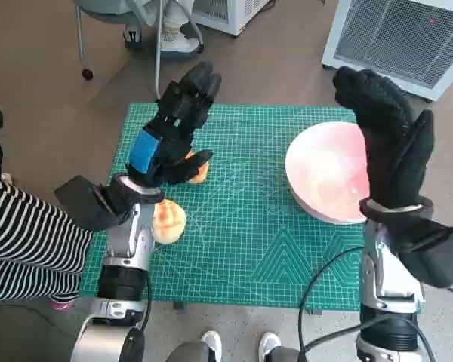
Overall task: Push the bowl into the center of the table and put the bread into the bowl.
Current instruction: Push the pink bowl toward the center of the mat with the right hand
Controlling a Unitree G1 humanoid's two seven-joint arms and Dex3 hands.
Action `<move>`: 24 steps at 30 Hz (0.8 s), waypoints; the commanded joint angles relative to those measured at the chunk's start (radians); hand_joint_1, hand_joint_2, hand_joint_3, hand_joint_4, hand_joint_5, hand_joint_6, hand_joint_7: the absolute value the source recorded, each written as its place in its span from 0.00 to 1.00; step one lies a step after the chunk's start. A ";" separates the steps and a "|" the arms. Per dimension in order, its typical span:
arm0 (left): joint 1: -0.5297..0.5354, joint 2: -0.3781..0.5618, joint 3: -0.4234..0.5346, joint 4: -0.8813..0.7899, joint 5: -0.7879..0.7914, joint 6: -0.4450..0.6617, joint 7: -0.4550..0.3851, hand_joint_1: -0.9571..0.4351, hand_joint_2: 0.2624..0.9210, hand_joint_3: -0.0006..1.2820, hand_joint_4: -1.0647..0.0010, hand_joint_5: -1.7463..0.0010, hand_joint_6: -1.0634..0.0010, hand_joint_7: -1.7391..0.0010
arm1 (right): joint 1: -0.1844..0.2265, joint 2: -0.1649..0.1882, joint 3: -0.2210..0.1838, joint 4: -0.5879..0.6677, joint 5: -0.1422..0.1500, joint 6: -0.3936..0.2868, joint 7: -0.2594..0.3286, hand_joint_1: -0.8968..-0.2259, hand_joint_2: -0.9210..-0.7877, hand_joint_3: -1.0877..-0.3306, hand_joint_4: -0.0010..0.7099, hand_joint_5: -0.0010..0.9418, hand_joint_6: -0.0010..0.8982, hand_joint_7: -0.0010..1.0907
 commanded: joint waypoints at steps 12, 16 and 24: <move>-0.031 -0.002 0.013 0.020 -0.010 -0.027 -0.007 0.23 1.00 0.20 0.95 1.00 1.00 0.80 | 0.021 0.002 0.007 0.015 0.006 0.025 0.011 0.34 0.00 0.52 0.28 0.00 0.18 0.30; -0.032 -0.003 0.013 0.025 -0.010 -0.035 -0.008 0.23 1.00 0.21 0.95 1.00 1.00 0.80 | 0.025 0.003 0.010 0.008 0.005 0.030 0.011 0.34 0.00 0.52 0.28 0.00 0.18 0.30; -0.040 -0.002 0.016 0.040 -0.014 -0.040 -0.011 0.23 1.00 0.21 0.95 1.00 1.00 0.80 | 0.029 0.003 0.010 0.010 0.011 0.036 0.014 0.32 0.00 0.53 0.28 0.00 0.18 0.31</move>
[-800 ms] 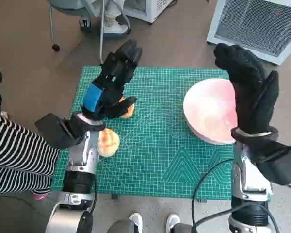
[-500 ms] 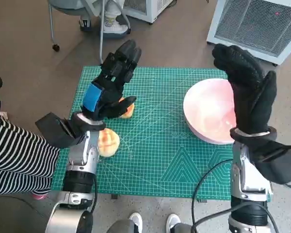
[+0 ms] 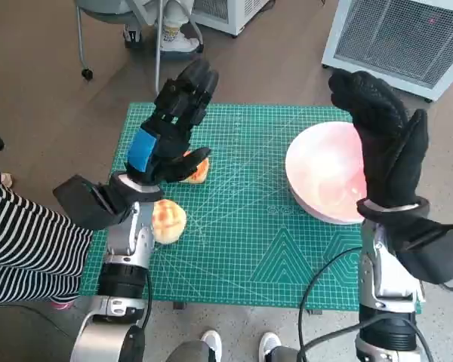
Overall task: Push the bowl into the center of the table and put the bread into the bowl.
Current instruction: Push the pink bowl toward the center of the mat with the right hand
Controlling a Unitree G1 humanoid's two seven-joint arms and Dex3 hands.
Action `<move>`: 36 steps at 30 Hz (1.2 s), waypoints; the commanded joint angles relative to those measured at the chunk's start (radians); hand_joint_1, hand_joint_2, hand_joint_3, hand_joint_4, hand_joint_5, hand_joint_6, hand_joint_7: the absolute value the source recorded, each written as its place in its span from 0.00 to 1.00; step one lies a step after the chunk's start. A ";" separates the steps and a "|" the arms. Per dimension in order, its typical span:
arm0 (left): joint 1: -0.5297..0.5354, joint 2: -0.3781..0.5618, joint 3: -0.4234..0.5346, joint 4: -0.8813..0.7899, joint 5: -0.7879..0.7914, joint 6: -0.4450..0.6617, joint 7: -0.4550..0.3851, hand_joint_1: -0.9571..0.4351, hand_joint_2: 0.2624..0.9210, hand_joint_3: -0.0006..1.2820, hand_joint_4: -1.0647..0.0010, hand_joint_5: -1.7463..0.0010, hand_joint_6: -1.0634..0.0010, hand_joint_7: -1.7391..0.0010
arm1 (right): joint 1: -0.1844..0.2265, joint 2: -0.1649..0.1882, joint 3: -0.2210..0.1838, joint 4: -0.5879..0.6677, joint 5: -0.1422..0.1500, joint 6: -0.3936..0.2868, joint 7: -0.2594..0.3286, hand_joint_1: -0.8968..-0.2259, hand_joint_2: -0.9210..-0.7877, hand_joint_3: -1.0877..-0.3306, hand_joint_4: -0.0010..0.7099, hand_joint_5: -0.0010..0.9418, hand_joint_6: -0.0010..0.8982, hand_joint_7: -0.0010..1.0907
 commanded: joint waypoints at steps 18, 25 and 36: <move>-0.023 -0.004 0.013 0.025 -0.018 -0.012 -0.016 0.23 1.00 0.21 0.95 1.00 1.00 0.79 | 0.035 -0.018 -0.017 0.003 0.007 0.017 0.020 0.32 0.00 0.53 0.27 0.00 0.17 0.31; -0.020 -0.006 0.014 0.023 -0.015 -0.015 -0.015 0.23 1.00 0.21 0.95 1.00 1.00 0.79 | 0.053 -0.072 -0.098 0.025 0.011 -0.019 0.012 0.29 0.00 0.53 0.27 0.00 0.15 0.31; -0.020 -0.006 0.018 0.037 -0.008 -0.030 -0.012 0.24 1.00 0.21 0.95 1.00 1.00 0.79 | 0.053 -0.126 -0.206 0.170 -0.027 -0.103 -0.064 0.32 0.00 0.43 0.21 0.00 0.11 0.30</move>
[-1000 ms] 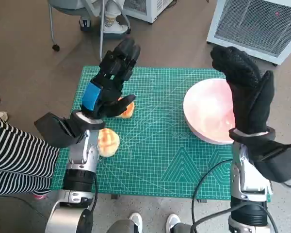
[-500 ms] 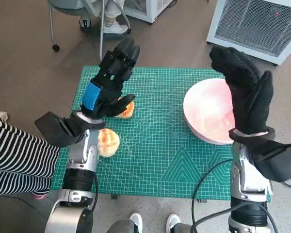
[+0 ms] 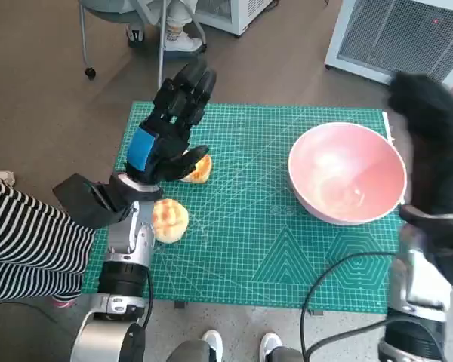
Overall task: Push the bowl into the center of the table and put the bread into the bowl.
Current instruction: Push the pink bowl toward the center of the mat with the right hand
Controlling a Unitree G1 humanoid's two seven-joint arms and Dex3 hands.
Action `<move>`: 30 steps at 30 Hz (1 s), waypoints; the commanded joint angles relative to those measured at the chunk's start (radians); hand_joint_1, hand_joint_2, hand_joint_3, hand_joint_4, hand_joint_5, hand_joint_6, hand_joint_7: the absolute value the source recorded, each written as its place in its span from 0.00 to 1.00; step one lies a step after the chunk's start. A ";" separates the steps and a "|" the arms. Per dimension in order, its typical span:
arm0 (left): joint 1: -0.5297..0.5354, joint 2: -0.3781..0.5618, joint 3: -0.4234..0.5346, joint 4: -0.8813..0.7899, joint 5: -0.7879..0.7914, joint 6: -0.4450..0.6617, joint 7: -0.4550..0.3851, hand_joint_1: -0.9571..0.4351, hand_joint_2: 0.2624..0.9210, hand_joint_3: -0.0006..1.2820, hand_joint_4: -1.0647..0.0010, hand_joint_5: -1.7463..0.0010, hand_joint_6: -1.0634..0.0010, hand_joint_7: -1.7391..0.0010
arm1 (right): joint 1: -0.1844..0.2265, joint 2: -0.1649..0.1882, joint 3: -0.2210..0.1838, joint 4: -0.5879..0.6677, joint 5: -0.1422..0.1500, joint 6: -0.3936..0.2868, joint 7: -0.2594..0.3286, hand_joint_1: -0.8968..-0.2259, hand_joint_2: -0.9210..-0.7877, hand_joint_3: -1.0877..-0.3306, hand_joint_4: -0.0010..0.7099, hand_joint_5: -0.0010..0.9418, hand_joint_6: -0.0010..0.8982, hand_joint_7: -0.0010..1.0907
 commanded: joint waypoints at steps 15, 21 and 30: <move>-0.022 0.001 0.002 0.034 0.015 -0.038 0.016 0.24 1.00 0.22 0.95 1.00 1.00 0.79 | -0.035 -0.097 -0.080 0.433 -0.045 -0.046 -0.107 0.38 0.00 0.33 0.19 0.00 0.07 0.32; -0.025 0.005 0.002 0.043 0.019 -0.045 0.018 0.23 1.00 0.22 0.95 1.00 1.00 0.79 | -0.084 -0.107 -0.089 0.604 -0.019 -0.041 -0.088 0.40 0.00 0.32 0.19 0.00 0.05 0.32; -0.020 0.011 -0.001 0.032 0.025 -0.046 0.024 0.24 1.00 0.23 0.95 1.00 1.00 0.79 | -0.164 -0.097 -0.100 0.831 -0.001 -0.018 -0.068 0.46 0.00 0.27 0.21 0.01 0.05 0.31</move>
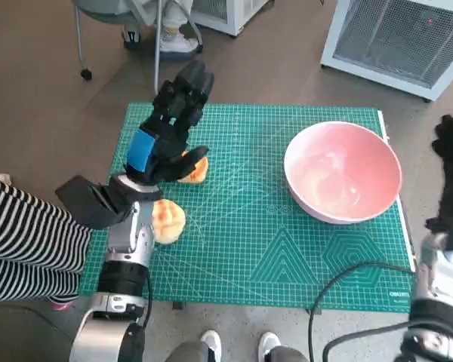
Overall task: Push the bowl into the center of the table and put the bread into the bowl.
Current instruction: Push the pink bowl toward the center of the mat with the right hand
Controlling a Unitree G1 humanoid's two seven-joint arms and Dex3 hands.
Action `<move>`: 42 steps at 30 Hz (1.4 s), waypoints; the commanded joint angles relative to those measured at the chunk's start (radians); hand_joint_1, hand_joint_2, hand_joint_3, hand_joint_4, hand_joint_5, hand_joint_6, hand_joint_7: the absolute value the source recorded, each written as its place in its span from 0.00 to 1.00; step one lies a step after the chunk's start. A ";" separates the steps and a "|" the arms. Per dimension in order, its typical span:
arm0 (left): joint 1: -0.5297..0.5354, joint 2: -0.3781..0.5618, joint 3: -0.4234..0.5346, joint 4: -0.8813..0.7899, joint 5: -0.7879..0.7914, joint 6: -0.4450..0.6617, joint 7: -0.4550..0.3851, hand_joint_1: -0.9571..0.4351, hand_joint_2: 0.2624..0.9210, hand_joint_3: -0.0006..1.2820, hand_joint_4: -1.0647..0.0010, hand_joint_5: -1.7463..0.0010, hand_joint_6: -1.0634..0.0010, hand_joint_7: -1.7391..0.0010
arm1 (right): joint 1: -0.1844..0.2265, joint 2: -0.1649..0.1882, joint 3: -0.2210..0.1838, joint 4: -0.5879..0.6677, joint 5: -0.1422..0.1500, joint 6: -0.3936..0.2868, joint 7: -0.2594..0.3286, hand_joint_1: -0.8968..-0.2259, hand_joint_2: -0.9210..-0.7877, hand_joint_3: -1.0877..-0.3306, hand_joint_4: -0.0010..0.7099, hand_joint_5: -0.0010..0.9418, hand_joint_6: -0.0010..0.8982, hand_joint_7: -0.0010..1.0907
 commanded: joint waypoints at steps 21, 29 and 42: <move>0.003 0.032 0.007 -0.013 -0.003 -0.008 -0.021 0.23 1.00 0.24 0.97 1.00 1.00 0.83 | -0.140 0.110 -0.027 0.290 0.079 0.067 0.078 0.39 0.00 0.32 0.22 0.00 0.09 0.27; 0.007 0.035 0.014 -0.009 -0.006 -0.015 -0.025 0.24 1.00 0.24 0.97 1.00 1.00 0.83 | -0.169 0.160 -0.041 0.307 0.118 0.082 0.134 0.37 0.00 0.32 0.23 0.00 0.11 0.26; 0.021 0.039 0.017 -0.016 0.000 -0.025 -0.015 0.24 1.00 0.24 0.96 1.00 0.99 0.83 | -0.216 0.235 -0.066 0.313 0.172 0.115 0.194 0.39 0.00 0.29 0.23 0.00 0.12 0.24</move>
